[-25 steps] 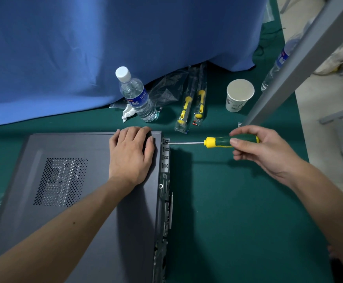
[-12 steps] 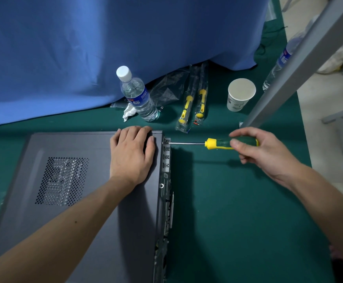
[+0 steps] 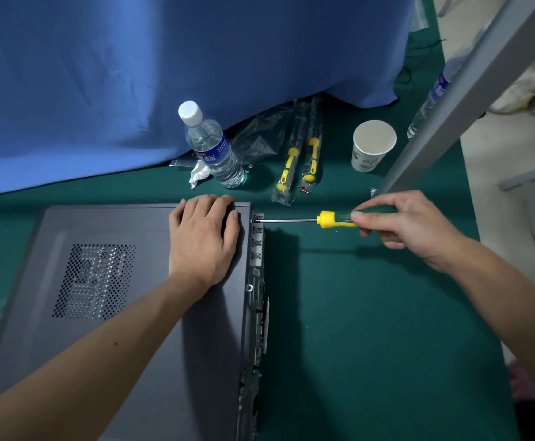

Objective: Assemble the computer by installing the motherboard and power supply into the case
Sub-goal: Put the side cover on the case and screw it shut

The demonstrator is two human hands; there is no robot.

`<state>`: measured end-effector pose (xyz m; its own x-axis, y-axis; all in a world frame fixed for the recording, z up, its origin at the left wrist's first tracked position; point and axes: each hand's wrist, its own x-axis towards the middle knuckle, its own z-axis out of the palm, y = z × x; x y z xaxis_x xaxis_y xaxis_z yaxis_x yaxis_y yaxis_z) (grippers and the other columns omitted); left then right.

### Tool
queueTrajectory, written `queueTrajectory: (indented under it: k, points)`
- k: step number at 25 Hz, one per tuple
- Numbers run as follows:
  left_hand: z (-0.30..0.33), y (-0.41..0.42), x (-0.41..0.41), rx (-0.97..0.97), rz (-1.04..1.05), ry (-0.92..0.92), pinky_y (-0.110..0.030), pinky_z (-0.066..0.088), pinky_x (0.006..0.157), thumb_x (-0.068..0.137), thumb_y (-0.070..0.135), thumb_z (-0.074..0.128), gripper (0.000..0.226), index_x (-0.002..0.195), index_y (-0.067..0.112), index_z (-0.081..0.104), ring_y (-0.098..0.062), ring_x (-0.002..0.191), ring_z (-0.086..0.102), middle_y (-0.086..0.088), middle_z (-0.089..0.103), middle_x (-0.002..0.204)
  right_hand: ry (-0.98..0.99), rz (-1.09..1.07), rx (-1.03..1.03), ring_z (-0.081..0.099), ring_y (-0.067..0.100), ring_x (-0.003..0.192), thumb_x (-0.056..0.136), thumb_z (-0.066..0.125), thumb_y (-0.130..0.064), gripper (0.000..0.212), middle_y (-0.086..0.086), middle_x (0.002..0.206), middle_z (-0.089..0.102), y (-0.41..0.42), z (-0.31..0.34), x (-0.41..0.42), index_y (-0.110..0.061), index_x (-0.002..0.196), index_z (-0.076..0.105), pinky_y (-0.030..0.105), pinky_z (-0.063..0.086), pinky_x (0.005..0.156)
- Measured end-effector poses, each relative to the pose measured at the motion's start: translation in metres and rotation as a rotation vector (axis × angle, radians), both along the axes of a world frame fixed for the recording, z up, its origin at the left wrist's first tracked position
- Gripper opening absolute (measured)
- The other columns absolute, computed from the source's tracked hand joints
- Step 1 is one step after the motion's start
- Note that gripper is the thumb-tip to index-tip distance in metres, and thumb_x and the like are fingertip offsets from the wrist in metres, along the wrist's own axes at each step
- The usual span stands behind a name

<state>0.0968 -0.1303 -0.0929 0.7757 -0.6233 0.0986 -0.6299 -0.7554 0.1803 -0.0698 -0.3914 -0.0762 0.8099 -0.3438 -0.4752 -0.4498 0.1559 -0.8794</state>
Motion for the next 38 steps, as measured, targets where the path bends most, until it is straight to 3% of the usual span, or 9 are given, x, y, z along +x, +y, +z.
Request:
queueTrajectory:
  k: [4,8,11,17,23,30,33,35,38]
  points:
    - [-0.001,-0.002,0.0,-0.002,-0.004,-0.004,-0.04,0.024,0.109,0.1,0.039,0.031,0.04,0.122,0.02,0.059,-0.018,0.118,0.046,0.001,0.059,0.116,0.025,-0.083,0.013,0.037,0.013,0.049,0.065,0.084,-0.037,0.031,0.01,0.072,0.067,0.003,-0.008,-0.007,-0.019,0.09,0.076,0.022,0.033,0.046]
    - [-0.001,-0.002,0.0,-0.01,-0.003,-0.004,-0.04,0.024,0.109,0.1,0.038,0.033,0.039,0.122,0.02,0.059,-0.018,0.118,0.047,0.001,0.059,0.116,-0.007,-0.49,0.213,0.051,0.013,0.058,0.086,0.07,-0.014,0.01,0.011,0.079,0.071,0.025,-0.024,-0.026,-0.012,0.096,0.071,0.026,0.044,0.059]
    - [-0.001,-0.003,0.0,-0.004,-0.006,-0.002,-0.041,0.025,0.11,0.1,0.038,0.033,0.039,0.122,0.02,0.059,-0.018,0.118,0.047,0.001,0.059,0.116,0.172,-0.456,0.325,0.062,0.009,0.063,0.089,0.067,-0.016,0.012,0.012,0.088,0.075,0.058,-0.038,-0.046,-0.009,0.099,0.068,0.028,0.046,0.065]
    - [-0.001,-0.002,0.001,-0.013,-0.005,0.012,-0.042,0.025,0.111,0.101,0.037,0.034,0.038,0.123,0.019,0.059,-0.018,0.12,0.047,0.001,0.059,0.117,0.3,-0.519,0.061,0.054,0.006,0.064,0.088,0.069,-0.013,0.013,-0.002,0.077,0.066,0.144,-0.067,-0.07,-0.018,0.094,0.058,0.022,0.041,0.06]
    - [-0.003,-0.003,0.0,-0.034,-0.01,0.008,-0.04,0.025,0.11,0.101,0.037,0.035,0.035,0.12,0.021,0.06,-0.018,0.118,0.048,0.003,0.06,0.115,0.522,0.139,-0.551,0.049,0.013,0.07,0.09,0.063,-0.035,0.029,-0.007,0.084,0.049,0.194,-0.087,-0.076,-0.023,0.088,0.037,0.027,0.032,0.058]
    - [-0.011,-0.003,0.001,-0.032,-0.015,0.028,-0.04,0.023,0.112,0.101,0.038,0.035,0.036,0.122,0.023,0.059,-0.018,0.118,0.048,0.004,0.06,0.114,0.559,0.281,-0.547,0.05,0.017,0.084,0.099,0.047,-0.046,0.026,-0.002,0.097,0.051,0.211,-0.063,-0.058,-0.021,0.095,0.044,0.03,0.039,0.071]
    - [-0.006,-0.006,0.008,-0.09,-0.039,0.16,-0.04,0.016,0.118,0.1,0.036,0.042,0.039,0.135,0.023,0.055,-0.018,0.129,0.044,0.002,0.058,0.129,0.342,-0.065,-0.219,0.059,0.015,0.091,0.098,0.046,-0.051,0.025,-0.003,0.098,0.061,0.218,-0.031,-0.042,-0.027,0.099,0.053,0.039,0.05,0.087]
    - [0.005,-0.004,0.012,-0.194,-0.062,0.406,-0.038,0.013,0.121,0.098,0.026,0.052,0.047,0.145,0.021,0.047,-0.019,0.14,0.036,-0.002,0.048,0.145,0.23,-0.13,-0.1,0.059,0.01,0.108,0.095,0.049,-0.056,0.038,-0.009,0.118,0.059,0.229,-0.012,-0.029,-0.033,0.125,0.052,0.042,0.046,0.102]
    - [0.03,0.035,-0.001,-0.371,-0.011,0.679,-0.024,0.017,0.116,0.094,0.016,0.061,0.058,0.148,0.018,0.042,-0.02,0.143,0.03,-0.007,0.032,0.155,0.255,0.031,-0.268,0.031,0.016,0.142,0.096,0.054,-0.049,0.078,-0.003,0.154,0.026,0.26,0.002,-0.022,-0.029,0.157,0.009,0.039,0.028,0.117]
